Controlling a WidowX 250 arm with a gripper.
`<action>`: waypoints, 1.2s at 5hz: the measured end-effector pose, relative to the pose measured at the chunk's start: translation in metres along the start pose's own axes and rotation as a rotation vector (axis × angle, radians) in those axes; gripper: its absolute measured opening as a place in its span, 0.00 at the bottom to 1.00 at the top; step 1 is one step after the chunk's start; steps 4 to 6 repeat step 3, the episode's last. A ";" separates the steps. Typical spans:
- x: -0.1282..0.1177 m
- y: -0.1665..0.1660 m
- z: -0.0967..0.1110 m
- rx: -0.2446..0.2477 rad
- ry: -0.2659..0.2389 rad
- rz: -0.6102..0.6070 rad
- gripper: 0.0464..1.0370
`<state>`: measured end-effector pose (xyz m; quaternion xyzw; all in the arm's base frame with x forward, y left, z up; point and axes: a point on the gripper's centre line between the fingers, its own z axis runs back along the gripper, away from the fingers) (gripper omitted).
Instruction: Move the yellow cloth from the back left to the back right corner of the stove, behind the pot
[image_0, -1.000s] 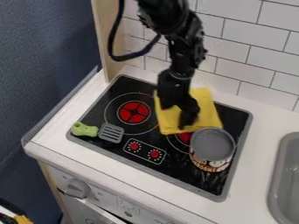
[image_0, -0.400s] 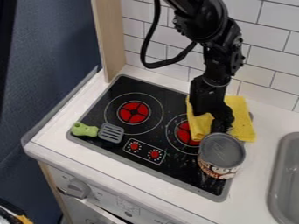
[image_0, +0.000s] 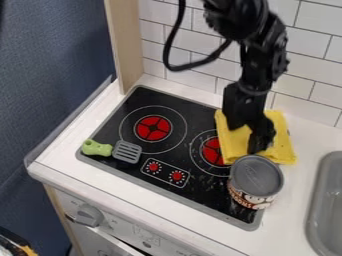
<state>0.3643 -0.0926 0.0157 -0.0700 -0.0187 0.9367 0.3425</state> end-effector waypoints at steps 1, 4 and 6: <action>-0.001 -0.002 0.023 -0.012 0.015 -0.006 0.96; -0.002 -0.004 0.046 -0.032 0.037 -0.059 0.96; -0.002 -0.004 0.046 -0.032 0.037 -0.059 0.96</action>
